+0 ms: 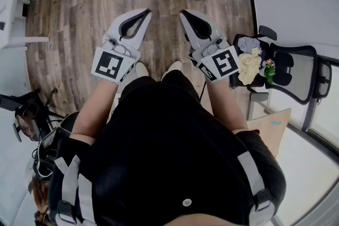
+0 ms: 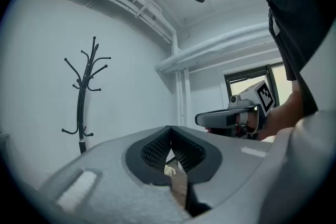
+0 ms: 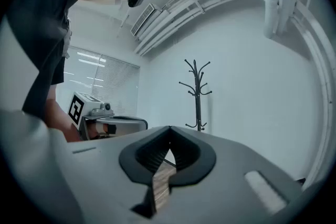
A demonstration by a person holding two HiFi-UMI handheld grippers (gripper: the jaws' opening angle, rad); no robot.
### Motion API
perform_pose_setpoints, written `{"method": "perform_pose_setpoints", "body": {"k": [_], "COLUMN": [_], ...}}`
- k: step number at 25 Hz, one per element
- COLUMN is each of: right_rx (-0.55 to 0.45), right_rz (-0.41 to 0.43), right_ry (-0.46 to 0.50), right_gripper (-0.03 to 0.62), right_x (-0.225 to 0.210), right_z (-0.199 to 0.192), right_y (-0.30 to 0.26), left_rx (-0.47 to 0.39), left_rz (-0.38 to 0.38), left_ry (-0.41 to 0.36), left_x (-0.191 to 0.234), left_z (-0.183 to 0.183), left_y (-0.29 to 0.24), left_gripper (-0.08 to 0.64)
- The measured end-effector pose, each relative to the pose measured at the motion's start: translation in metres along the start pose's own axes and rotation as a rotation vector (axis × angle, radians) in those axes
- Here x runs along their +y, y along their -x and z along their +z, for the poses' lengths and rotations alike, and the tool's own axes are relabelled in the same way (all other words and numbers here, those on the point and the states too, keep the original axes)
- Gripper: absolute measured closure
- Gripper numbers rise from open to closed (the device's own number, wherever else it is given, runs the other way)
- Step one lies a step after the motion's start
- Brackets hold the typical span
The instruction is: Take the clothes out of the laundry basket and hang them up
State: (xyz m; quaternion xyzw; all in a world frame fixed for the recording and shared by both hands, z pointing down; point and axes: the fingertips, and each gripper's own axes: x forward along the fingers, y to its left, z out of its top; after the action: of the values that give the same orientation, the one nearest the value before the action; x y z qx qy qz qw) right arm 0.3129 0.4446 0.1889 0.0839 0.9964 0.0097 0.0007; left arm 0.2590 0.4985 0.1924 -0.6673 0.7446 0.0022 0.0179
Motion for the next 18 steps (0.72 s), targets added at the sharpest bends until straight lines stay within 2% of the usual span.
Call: {"method": "perform_pose_setpoints", "body": {"k": [6,12,15,16,17,18], "right_rx": [0.004,-0.008,-0.016,-0.023,-0.028,-0.027], "right_rz": [0.026,0.0,-0.036,-0.049,-0.062,-0.073], "right_ry": [0.008,0.019,-0.018,-0.04,-0.061,-0.075], "right_gripper": [0.603,0.603,0.59,0.489,0.297,0.175], "right_x": [-0.01,-0.034,-0.046,-0.05,-0.055,-0.061], "right_z": [0.01,0.018,0.015,0.014,0.013,0.011], "right_y": [0.016,0.043,0.051,0.053,0.055,0.056], "left_rx": [0.002,-0.005,-0.021,-0.028,-0.032,-0.032], "left_rz": [0.045,0.012,-0.006,-0.008,-0.005,0.001], "left_ry": [0.038,0.055,0.04,0.042,0.049,0.058], "left_x": [-0.016,-0.042,-0.051,-0.053,-0.053,-0.052], "left_z": [0.009,0.016,0.021,0.021,0.021,0.02], "left_y": [-0.013,-0.039,-0.048,-0.05,-0.053,-0.057], "left_gripper": [0.557,0.557,0.555,0.492,0.387,0.32]}}
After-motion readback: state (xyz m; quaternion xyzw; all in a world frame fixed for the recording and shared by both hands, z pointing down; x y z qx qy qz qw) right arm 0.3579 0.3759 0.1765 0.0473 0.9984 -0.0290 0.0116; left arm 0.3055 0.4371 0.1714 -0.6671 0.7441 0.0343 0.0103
